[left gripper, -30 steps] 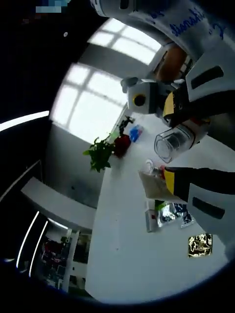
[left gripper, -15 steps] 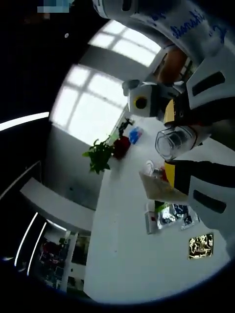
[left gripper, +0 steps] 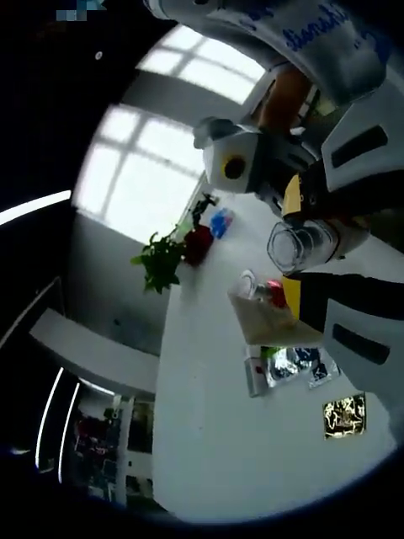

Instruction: Arrange the skincare products in the storage area until every visible bottle or jar stands upright without overlapping.

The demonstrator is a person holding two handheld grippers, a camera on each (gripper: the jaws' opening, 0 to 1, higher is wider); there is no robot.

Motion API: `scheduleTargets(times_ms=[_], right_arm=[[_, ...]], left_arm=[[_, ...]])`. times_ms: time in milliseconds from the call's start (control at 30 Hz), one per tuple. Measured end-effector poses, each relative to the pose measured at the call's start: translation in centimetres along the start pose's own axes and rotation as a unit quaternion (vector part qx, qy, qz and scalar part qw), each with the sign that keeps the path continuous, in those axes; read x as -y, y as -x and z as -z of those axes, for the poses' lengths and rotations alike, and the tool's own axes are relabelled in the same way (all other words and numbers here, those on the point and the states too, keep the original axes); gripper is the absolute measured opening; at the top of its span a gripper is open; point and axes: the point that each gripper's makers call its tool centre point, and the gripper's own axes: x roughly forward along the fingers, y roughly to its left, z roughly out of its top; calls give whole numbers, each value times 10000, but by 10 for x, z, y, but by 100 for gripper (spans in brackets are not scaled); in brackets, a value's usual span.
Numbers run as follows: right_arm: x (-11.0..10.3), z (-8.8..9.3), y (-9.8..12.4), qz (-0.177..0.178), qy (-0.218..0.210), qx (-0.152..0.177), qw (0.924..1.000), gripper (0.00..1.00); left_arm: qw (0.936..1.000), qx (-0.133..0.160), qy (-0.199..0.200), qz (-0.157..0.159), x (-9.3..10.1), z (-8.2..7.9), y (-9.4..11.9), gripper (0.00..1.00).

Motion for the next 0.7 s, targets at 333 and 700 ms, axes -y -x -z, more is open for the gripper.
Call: scheduleTargets(times_ms=[333,700], right_arm=[[11,-5,-4,888,170,-17,9959,28],[18,8,-18,1450,409,-487,9874,28]], left_arm=[[9969,-117,-157,-767,-18,7,-3,19],[9930,-78,-196,-1164,-23,9,-6,19]])
